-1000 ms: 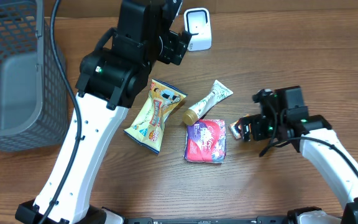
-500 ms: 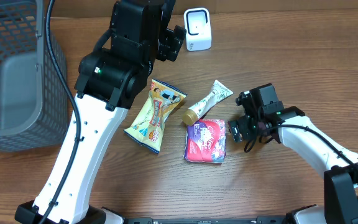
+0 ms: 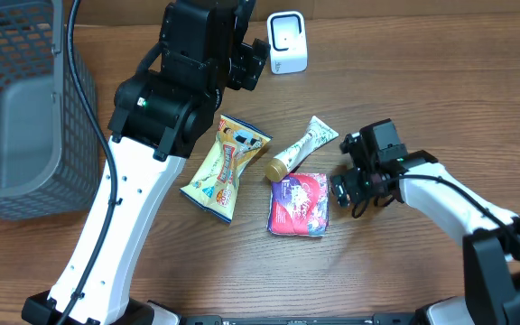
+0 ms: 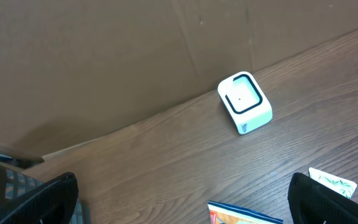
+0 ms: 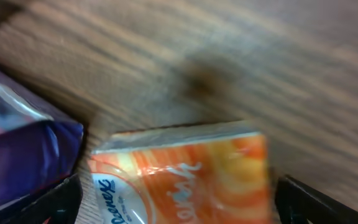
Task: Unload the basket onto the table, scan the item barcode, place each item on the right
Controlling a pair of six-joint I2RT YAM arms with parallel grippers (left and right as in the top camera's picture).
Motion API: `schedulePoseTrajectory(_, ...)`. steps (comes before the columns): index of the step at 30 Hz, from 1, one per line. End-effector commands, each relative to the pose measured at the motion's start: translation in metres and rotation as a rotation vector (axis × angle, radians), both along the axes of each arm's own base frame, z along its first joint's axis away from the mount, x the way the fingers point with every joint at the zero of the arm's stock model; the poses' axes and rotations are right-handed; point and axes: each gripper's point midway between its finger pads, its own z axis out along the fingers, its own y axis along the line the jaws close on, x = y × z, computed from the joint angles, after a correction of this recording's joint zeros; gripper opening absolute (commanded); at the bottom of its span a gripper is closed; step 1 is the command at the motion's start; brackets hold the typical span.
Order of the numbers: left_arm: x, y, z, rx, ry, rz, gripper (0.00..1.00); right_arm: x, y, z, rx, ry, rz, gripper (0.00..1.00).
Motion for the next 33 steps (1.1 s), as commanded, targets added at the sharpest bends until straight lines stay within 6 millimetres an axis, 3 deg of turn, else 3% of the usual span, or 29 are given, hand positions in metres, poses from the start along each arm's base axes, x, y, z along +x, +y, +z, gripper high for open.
schedulePoseTrajectory(1, -0.0048, 0.0101, 0.0086, 0.017, -0.018, 0.013, 1.00, -0.0007, 0.0153, -0.0023, 0.025, 0.014, 0.054, 1.00)
schedulePoseTrajectory(10, -0.0075, 0.0113, 0.0038, 0.027, 0.004, 0.012, 1.00, -0.0020, 0.0160, -0.0108, 0.004, 0.028, 0.061, 1.00)
schedulePoseTrajectory(23, -0.0089, 0.0119, 0.0016, 0.032, 0.014, 0.012, 1.00, -0.0006, 0.0122, -0.0112, -0.016, 0.022, 0.052, 0.78)
schedulePoseTrajectory(33, -0.0093, 0.0121, 0.0008, 0.033, 0.018, 0.012, 1.00, 0.0048, 0.0130, -0.0073, 0.003, 0.024, -0.030, 0.77)
